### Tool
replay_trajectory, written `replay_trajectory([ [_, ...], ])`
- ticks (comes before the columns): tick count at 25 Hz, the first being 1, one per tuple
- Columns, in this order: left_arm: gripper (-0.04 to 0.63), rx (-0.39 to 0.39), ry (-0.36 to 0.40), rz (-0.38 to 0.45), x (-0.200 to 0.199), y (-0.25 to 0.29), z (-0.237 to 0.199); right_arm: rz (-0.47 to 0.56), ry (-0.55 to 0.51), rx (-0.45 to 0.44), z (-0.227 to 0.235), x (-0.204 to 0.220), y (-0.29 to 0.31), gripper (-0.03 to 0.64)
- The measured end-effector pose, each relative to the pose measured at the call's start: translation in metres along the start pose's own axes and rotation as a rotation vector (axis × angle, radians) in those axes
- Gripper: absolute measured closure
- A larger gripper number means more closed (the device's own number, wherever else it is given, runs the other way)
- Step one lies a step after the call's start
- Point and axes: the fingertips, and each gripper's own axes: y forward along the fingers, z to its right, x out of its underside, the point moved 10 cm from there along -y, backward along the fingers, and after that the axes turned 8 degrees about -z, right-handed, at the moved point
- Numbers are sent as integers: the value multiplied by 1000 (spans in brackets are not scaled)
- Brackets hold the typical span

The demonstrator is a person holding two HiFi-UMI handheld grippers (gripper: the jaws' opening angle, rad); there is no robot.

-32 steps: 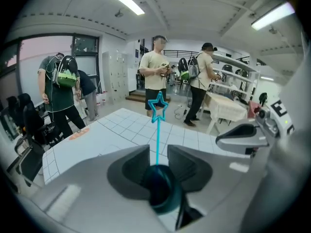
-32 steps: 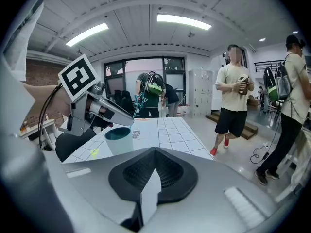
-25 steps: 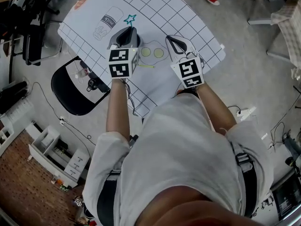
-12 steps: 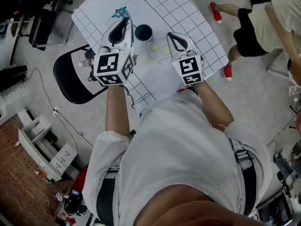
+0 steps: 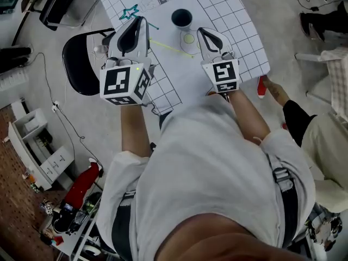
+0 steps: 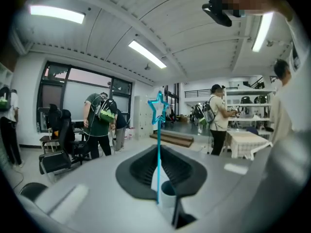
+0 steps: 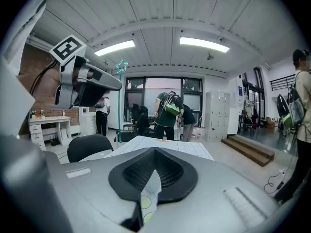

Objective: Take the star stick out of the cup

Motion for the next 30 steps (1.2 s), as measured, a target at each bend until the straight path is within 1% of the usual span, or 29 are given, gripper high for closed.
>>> replay_trajectory([
  [2, 577, 3, -38, -38, 21, -6, -4, -9, 2, -13, -6, 8, 5, 617],
  [4, 577, 13, -79, -94, 47, -7, -4, -38, 14, -25, -12, 20, 12, 617],
  [7, 577, 43, -134, -169, 81, -11, 9, -71, 35, -30, -20, 38, 7, 617],
  [12, 577, 97, -154, -262, 113, 0, 30, -109, 58, -31, -26, 55, -1, 617],
  [13, 577, 111, -174, -273, 119, 3, 32, -116, 62, -30, -26, 58, -2, 617],
  [14, 577, 126, -210, -283, 125, 6, 32, -125, 66, -27, -26, 60, -2, 617],
  [16, 577, 152, -301, -306, 139, 13, 32, -145, 71, -23, -26, 66, -2, 617],
  [17, 577, 159, -333, -321, 146, 16, 32, -154, 74, -22, -26, 68, -3, 617],
  [18, 578, 163, -351, -339, 152, 19, 33, -160, 76, -21, -25, 70, -3, 617],
  [23, 577, 181, -367, -420, 178, 40, 37, -188, 80, -11, -20, 79, -4, 617],
  [27, 577, 184, -377, -436, 184, 55, 34, -207, 77, -16, -14, 82, 0, 617],
  [30, 573, 165, -405, -446, 191, 67, 26, -221, 75, -33, -11, 83, 7, 617],
])
